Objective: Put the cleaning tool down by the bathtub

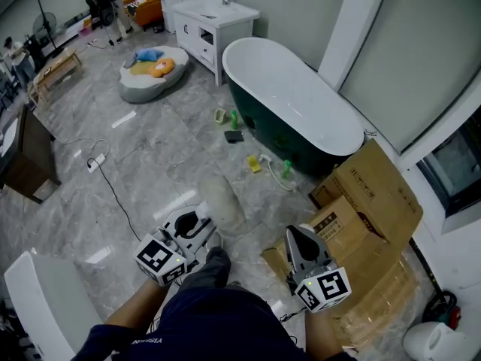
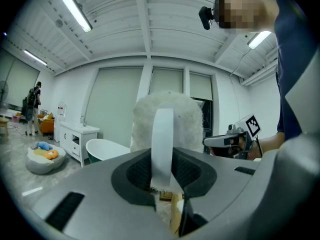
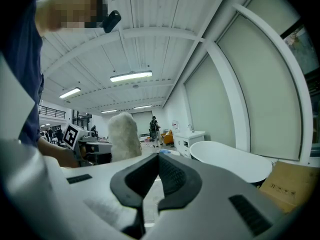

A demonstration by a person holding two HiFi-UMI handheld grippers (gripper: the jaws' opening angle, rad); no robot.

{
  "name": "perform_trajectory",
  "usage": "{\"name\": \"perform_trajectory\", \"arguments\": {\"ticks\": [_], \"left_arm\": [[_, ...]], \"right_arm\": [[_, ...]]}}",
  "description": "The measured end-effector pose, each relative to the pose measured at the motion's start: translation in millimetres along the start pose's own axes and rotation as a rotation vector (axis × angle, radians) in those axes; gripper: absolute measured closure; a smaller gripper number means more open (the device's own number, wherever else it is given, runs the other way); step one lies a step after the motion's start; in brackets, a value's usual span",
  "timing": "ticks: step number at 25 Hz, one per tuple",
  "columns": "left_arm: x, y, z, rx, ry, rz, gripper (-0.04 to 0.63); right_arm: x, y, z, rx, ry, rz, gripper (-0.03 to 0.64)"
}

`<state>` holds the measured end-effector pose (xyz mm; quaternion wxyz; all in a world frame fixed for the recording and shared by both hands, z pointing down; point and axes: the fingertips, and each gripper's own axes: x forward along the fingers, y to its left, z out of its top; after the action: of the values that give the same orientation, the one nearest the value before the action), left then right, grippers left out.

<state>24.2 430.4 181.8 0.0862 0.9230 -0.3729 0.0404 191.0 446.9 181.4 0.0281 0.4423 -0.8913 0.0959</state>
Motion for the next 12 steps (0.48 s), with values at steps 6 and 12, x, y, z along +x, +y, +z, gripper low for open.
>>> {"name": "perform_trajectory", "arguments": {"ticks": [6,12], "left_arm": [[22.4,41.9,0.8,-0.008,0.007,0.003,0.486],[43.4,85.8,1.7,-0.023,0.021,-0.002,0.486]], "right_arm": [[46.0,-14.6,1.9,0.003,0.015,0.005,0.612],[93.1,-28.6,4.5,0.014,0.031,0.007,0.612]]}}
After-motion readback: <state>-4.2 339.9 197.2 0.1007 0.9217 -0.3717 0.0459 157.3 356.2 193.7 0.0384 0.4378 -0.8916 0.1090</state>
